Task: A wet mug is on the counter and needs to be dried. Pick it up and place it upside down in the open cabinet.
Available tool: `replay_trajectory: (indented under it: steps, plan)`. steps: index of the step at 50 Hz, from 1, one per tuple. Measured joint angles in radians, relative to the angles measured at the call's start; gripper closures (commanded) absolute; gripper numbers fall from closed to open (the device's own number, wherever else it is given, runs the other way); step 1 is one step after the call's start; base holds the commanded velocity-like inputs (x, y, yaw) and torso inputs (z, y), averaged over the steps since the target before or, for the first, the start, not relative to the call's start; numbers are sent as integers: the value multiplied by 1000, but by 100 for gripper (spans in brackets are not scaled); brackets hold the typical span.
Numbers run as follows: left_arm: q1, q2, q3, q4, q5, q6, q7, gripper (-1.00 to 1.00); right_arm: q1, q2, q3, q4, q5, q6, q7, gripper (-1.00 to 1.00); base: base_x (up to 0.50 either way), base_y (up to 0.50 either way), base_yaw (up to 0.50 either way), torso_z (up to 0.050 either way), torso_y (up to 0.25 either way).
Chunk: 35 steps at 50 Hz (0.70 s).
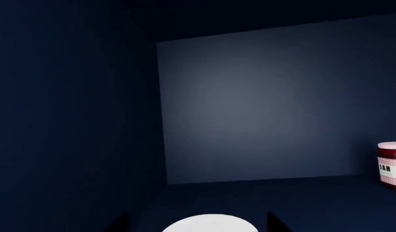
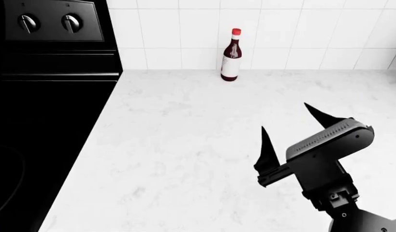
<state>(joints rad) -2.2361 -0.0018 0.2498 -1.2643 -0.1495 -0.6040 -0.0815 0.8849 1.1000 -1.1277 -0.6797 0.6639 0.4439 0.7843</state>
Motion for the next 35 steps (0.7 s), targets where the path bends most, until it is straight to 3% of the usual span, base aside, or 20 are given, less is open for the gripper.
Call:
replay_trajectory:
  steps: [35]
  plan:
    - [-30,1,126,-42,-135,152,61,-100,-18,4,4,-6,-4,-32,-3,-100,0,0,0,0,0]
